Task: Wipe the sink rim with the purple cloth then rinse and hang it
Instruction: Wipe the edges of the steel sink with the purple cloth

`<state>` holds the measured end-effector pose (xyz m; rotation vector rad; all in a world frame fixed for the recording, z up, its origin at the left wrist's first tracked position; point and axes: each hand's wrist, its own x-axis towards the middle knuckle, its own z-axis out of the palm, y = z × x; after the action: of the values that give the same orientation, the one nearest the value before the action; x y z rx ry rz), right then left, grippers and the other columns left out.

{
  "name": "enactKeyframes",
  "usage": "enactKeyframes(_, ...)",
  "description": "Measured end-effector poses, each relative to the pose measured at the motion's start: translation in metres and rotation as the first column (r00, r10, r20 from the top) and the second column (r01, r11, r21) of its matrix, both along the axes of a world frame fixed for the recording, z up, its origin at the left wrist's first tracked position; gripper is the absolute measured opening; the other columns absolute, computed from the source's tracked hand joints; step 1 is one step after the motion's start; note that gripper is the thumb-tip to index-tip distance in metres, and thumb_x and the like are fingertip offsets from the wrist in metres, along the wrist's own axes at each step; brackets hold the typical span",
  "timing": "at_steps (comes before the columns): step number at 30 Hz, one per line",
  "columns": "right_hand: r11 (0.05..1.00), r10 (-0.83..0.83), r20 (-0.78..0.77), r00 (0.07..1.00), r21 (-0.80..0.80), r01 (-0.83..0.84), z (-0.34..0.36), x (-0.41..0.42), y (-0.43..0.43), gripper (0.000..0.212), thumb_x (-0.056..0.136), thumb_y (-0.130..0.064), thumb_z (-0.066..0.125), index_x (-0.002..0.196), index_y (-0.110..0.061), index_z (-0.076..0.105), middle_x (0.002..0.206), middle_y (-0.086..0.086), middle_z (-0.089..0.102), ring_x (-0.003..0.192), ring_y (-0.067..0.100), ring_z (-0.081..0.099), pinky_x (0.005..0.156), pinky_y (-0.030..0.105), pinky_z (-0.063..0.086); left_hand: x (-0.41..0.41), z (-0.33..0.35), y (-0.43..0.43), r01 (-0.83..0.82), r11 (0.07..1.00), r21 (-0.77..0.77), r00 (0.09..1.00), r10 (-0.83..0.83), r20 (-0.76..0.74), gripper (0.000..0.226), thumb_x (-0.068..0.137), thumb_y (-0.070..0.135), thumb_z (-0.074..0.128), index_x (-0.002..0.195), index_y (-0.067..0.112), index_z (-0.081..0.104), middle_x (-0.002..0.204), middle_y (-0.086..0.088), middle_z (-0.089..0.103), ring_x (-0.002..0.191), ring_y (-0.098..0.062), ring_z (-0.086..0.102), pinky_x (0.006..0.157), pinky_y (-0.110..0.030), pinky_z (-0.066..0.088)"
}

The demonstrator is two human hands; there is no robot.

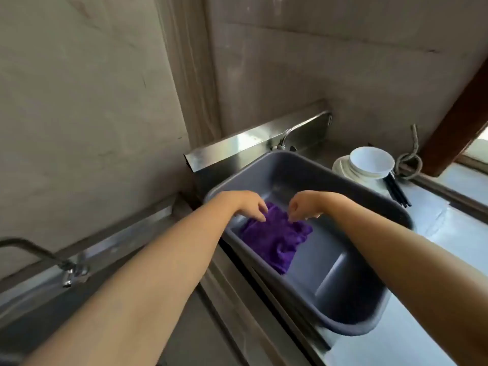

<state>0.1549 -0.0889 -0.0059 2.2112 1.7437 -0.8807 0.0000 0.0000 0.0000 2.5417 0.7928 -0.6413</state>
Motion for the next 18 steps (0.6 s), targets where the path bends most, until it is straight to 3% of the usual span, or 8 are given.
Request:
enactKeyframes(2, 0.997, 0.077, 0.068, 0.995, 0.026, -0.079, -0.02, 0.0, 0.0, 0.034, 0.086, -0.03, 0.061, 0.112, -0.009, 0.064, 0.11, 0.01, 0.067, 0.094, 0.025, 0.059, 0.082, 0.029, 0.043, 0.01, -0.019, -0.001, 0.083, 0.997, -0.001, 0.987, -0.082, -0.139, 0.061, 0.088, 0.036, 0.058, 0.143, 0.021, 0.036, 0.149, -0.005, 0.039, 0.13, -0.025, 0.043, 0.106, -0.037, 0.038)
enactKeyframes(4, 0.996, 0.091, 0.087, 0.992, 0.011, -0.092, -0.041, -0.002, -0.007, 0.046, 0.086, -0.034, 0.062, 0.127, -0.015, 0.056, 0.126, 0.01, 0.057, 0.113, 0.027, 0.054, 0.093, 0.03, 0.041, 0.014, -0.039, -0.005, 0.133, 0.991, 0.004, 0.946, -0.126, -0.298, 0.076, 0.086, 0.042, 0.059, 0.148, 0.025, 0.02, 0.155, -0.004, 0.026, 0.138, -0.025, 0.032, 0.111, -0.04, 0.032)
enactKeyframes(8, 0.995, 0.043, 0.126, 0.991, 0.089, -0.054, -0.069, 0.005, -0.006, 0.055, 0.079, -0.038, 0.069, 0.128, -0.024, 0.049, 0.125, 0.01, 0.042, 0.119, 0.03, 0.042, 0.094, 0.04, 0.044, 0.019, -0.055, 0.004, 0.147, 0.988, 0.045, 0.941, -0.126, -0.313, 0.086, 0.085, 0.039, 0.062, 0.15, 0.026, 0.007, 0.155, -0.004, 0.016, 0.139, -0.028, 0.028, 0.11, -0.043, 0.033)
enactKeyframes(12, 0.99, 0.051, 0.194, 0.98, 0.123, -0.076, -0.08, -0.001, 0.001, 0.045, 0.079, -0.031, 0.07, 0.118, -0.019, 0.05, 0.123, 0.009, 0.045, 0.117, 0.029, 0.044, 0.083, 0.037, 0.045, 0.022, -0.059, 0.008, 0.113, 0.992, 0.054, 0.958, -0.094, -0.269, 0.087, 0.082, 0.029, 0.068, 0.15, 0.025, 0.013, 0.151, -0.004, 0.015, 0.136, -0.028, 0.033, 0.108, -0.044, 0.037)
enactKeyframes(15, 0.982, 0.038, 0.249, 0.968, 0.169, -0.082, -0.081, -0.003, 0.001, 0.027, 0.087, -0.023, 0.059, 0.113, -0.017, 0.054, 0.123, 0.009, 0.048, 0.115, 0.029, 0.047, 0.078, 0.035, 0.043, 0.029, -0.063, 0.008, 0.108, 0.992, 0.072, 0.962, -0.086, -0.258, 0.087, 0.077, 0.026, 0.074, 0.147, 0.022, 0.022, 0.146, -0.004, 0.021, 0.13, -0.029, 0.04, 0.104, -0.044, 0.042)
enactKeyframes(18, 0.97, 0.032, 0.236, 0.971, 0.225, -0.086, -0.082, 0.0, -0.001, 0.022, 0.089, -0.017, 0.05, 0.11, -0.015, 0.053, 0.119, 0.01, 0.053, 0.109, 0.03, 0.052, 0.073, 0.033, 0.041, 0.036, -0.064, 0.001, 0.115, 0.988, 0.107, 0.956, -0.081, -0.281, 0.086, 0.074, 0.032, 0.076, 0.143, 0.016, 0.028, 0.142, -0.006, 0.026, 0.126, -0.029, 0.043, 0.101, -0.045, 0.045)
